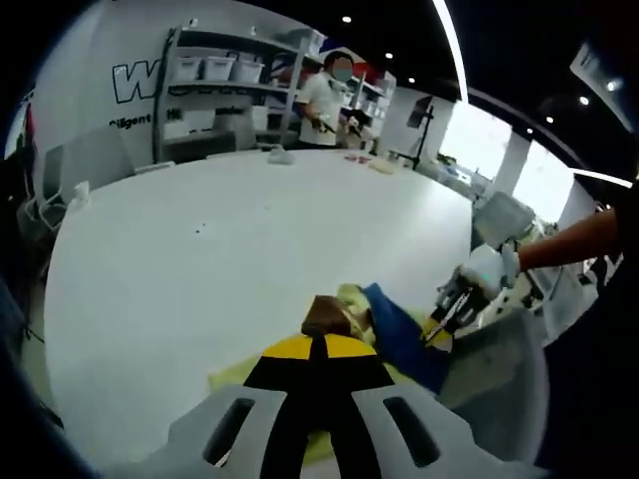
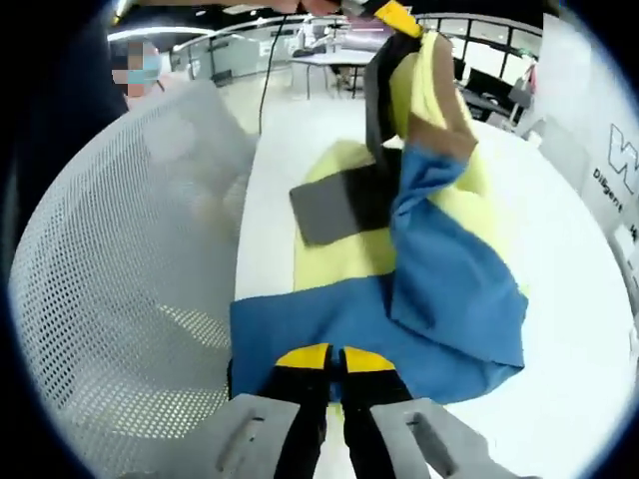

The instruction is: Fold the garment on the visible template until the final outline fits inside the template.

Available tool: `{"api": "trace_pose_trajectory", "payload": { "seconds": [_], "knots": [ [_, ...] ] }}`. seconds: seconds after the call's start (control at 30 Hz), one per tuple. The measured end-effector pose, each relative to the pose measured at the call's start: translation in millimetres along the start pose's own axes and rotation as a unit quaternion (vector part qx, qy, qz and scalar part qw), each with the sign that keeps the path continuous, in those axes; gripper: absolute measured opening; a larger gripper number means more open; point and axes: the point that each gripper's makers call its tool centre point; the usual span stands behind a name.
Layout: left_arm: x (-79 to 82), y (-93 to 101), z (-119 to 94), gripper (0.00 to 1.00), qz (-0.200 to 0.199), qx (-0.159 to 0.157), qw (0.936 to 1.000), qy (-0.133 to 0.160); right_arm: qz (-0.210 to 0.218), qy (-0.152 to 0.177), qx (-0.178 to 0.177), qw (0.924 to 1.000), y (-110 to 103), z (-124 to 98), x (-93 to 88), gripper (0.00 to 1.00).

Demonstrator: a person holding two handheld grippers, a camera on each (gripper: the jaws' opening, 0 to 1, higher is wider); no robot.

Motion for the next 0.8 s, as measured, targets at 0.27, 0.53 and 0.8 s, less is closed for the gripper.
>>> {"api": "trace_pose_trajectory", "payload": {
  "seconds": [0.27, 0.53, 0.8],
  "knots": [
    [4.4, 4.1, 3.3, 0.0, 0.011, -0.001, 0.9999, -0.002, 0.102, 0.088, -0.028, 0.9905, 33.6, -10.7, 50.6, 0.18],
    [7.4, 8.8, 3.1, 0.0, 0.015, -0.003, 0.9999, -0.001, 0.117, 0.107, -0.03, 0.9868, 41.6, 1.9, 73.8, 0.22],
    [7.3, 11.6, 0.5, 0.0, 0.01, -0.012, 0.9999, 0.003, 0.134, 0.117, -0.03, 0.9835, 51.7, 17.4, 85.6, 0.22]
  ]
}}
Point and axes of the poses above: the point that each gripper's makers call its tool centre point, and the gripper's own axes: z roughly forward along the fingers, y roughly to its right, x roughly out of its top, and after that the axes turned 11 degrees about -y, right-handed
